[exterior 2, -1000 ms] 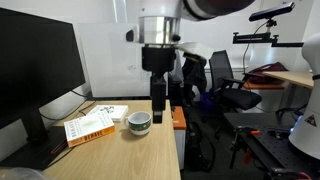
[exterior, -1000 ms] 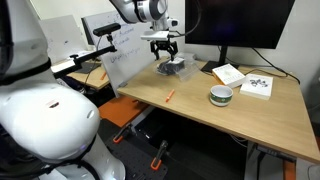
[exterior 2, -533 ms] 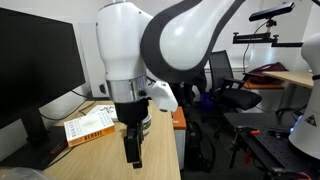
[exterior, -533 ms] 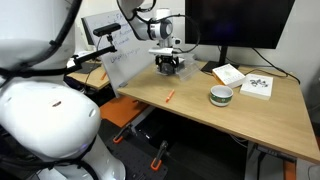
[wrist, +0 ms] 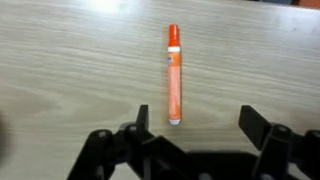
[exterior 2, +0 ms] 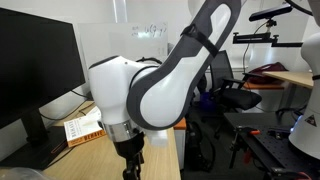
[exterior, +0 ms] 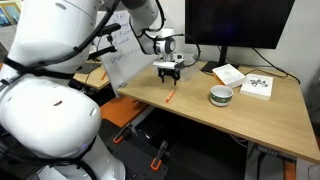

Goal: Put the orange marker inside the white and green mug

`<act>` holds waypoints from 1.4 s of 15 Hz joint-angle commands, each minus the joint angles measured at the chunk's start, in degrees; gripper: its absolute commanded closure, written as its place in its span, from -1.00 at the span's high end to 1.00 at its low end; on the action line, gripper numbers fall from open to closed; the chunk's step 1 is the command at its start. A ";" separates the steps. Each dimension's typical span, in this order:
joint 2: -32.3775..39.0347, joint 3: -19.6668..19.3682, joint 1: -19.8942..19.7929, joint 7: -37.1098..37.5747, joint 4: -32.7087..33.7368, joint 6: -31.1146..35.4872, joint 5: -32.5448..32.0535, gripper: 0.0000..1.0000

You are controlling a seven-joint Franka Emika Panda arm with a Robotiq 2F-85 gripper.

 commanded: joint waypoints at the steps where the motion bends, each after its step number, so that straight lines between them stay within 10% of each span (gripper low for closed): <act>1: 3.27 0.67 -0.54 -2.06 3.10 -0.79 1.02 0.56; 5: 6.33 0.94 -1.14 -3.01 6.12 -1.10 1.46 0.17; 14: 10.76 1.69 -3.37 -5.13 10.50 -2.17 2.93 0.04; 18: 11.79 1.95 -3.23 -6.00 11.14 -2.97 2.70 -0.80; 21: 12.08 2.24 -3.51 -6.84 11.38 -3.76 2.85 -0.94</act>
